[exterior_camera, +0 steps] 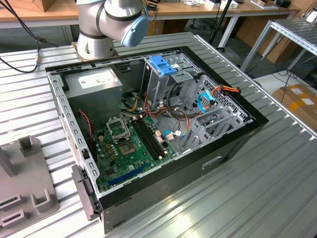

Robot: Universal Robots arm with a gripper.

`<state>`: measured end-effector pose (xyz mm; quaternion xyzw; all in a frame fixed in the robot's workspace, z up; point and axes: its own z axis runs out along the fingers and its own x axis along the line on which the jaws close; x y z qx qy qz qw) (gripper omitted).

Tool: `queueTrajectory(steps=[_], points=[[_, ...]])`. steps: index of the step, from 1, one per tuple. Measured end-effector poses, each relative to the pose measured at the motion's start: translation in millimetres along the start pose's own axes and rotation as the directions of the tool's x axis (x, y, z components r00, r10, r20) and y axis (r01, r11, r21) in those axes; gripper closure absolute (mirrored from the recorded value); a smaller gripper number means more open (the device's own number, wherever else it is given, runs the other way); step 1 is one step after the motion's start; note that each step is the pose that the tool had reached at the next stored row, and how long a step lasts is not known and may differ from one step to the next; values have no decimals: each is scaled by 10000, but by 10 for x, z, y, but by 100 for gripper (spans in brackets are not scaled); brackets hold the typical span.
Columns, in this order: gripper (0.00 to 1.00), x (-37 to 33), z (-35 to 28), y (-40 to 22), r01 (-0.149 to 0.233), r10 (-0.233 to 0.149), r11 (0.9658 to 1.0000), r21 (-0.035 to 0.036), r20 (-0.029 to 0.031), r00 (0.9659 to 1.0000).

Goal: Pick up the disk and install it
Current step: 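Pick up the disk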

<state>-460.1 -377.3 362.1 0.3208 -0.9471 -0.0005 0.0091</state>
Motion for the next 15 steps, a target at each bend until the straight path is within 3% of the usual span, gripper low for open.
queueTrajectory(steps=[2,9,12,13,15], points=[[89,0,0,0,687,-687,9976,12,-5,9976],[89,0,0,0,739,-739,9973,13,-5,9973],[89,0,0,0,941,-941,9956,16,-7,9956],[89,0,0,0,1140,-1140,9935,19,-9,9935],[89,0,0,0,1792,-1792,9838,30,-15,9838]])
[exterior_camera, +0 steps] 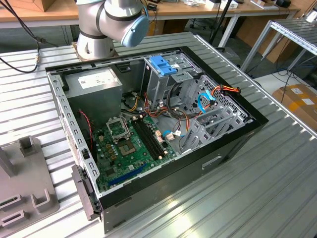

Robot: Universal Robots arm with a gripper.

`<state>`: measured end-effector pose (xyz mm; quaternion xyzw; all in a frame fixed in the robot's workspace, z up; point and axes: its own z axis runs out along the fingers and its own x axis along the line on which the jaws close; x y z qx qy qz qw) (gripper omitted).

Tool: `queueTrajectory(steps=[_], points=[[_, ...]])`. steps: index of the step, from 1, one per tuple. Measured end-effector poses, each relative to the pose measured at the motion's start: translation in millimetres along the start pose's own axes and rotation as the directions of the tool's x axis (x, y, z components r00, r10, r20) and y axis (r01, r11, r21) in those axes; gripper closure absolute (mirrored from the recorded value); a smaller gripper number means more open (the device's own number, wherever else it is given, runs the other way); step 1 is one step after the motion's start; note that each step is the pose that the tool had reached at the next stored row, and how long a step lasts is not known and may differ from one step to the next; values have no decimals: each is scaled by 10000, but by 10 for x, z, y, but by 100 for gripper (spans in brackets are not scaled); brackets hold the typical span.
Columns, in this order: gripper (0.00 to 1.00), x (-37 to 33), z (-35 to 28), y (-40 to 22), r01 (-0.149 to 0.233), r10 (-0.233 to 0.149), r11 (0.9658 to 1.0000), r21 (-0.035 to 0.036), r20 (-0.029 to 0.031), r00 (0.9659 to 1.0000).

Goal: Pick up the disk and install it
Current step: 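Pick up the disk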

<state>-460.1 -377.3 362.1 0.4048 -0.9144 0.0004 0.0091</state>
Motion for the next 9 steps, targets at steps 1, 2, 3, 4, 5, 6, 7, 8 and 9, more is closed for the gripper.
queueTrajectory(steps=[1,2,3,4,5,6,7,8,9], points=[[89,0,0,0,295,-295,9996,5,-3,9996],[89,0,0,0,583,-583,9983,10,-4,9983],[89,0,0,0,737,-737,9973,12,-6,9973],[89,0,0,0,892,-892,9960,15,-6,9960],[89,0,0,0,1144,-1144,9934,19,-9,9934],[89,0,0,0,1445,-1444,9895,24,-11,9895],[89,0,0,0,1795,-1795,9838,30,-15,9838],[89,0,0,0,1991,-1991,9800,32,-17,9800],[89,0,0,0,2136,-2136,9769,35,-18,9769]])
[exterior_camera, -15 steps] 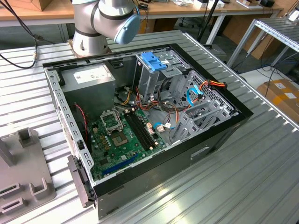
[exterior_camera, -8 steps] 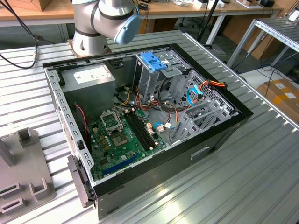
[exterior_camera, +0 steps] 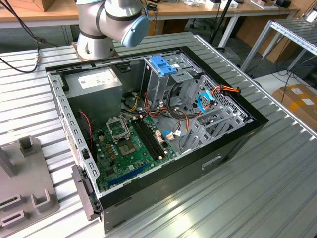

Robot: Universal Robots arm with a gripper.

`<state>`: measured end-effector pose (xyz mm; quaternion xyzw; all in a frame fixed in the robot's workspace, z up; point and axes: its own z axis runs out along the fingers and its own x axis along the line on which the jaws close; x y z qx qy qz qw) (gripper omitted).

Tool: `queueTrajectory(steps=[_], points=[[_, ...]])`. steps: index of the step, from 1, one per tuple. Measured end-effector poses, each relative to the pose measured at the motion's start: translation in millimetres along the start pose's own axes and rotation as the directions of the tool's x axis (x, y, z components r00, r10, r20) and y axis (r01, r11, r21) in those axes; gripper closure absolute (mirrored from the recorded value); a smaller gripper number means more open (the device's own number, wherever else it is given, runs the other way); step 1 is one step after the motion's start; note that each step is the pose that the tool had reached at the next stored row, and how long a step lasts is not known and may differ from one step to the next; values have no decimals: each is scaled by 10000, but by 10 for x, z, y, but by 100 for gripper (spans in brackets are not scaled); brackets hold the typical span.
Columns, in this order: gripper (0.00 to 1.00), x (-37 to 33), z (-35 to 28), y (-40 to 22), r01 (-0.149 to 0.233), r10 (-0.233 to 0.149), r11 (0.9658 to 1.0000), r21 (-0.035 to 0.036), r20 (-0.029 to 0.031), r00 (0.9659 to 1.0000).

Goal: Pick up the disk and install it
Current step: 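Pick up the disk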

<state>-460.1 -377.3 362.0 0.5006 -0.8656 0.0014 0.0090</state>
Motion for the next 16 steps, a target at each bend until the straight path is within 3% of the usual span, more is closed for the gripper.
queueTrajectory(steps=[2,7,8,10,13,14,16], points=[[89,0,0,0,298,-298,9996,5,-1,9996],[89,0,0,0,1116,-1116,9937,18,-9,9937],[89,0,0,0,1378,-1378,9905,23,-11,9905],[89,0,0,0,1957,-1957,9807,32,-16,9807],[89,0,0,0,2512,-2512,9679,40,-22,9679],[89,0,0,0,2842,-2842,9587,45,-26,9588],[89,0,0,0,3150,-3150,9491,50,-30,9491]])
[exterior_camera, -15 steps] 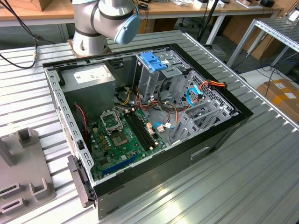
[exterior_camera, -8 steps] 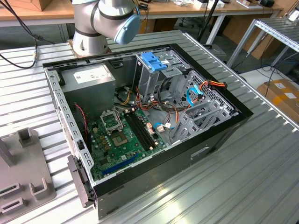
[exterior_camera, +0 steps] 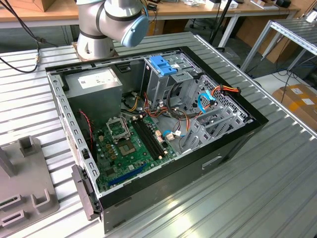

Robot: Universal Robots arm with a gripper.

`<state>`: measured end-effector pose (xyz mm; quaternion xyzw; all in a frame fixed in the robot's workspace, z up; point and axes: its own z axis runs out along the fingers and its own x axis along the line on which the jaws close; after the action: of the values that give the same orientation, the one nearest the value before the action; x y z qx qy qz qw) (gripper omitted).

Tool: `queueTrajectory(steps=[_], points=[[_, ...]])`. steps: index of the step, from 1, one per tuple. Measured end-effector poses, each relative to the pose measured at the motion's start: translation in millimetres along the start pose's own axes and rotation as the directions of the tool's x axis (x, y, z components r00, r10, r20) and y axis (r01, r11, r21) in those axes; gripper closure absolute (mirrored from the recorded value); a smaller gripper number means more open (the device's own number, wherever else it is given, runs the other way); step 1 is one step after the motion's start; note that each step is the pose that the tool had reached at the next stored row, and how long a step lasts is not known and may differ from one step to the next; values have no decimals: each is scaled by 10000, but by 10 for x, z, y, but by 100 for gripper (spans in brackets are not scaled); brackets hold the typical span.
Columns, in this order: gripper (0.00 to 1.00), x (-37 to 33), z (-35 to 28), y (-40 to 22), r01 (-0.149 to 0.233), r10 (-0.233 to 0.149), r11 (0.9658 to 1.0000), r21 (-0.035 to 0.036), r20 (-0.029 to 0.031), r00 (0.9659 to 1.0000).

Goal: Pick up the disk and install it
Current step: 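Pick up the disk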

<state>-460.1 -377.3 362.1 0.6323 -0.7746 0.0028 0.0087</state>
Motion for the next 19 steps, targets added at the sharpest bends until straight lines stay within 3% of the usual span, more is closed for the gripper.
queueTrajectory(steps=[2,7,9,10,19], points=[[89,0,0,0,369,-369,9993,7,-2,9993],[89,0,1,0,1257,-1257,9921,22,-9,9921],[89,0,0,0,1905,-1905,9817,31,-16,9817],[89,0,0,0,1977,-1977,9803,33,-16,9803],[89,-6,0,-31,1978,-1978,9802,33,-16,9802]])
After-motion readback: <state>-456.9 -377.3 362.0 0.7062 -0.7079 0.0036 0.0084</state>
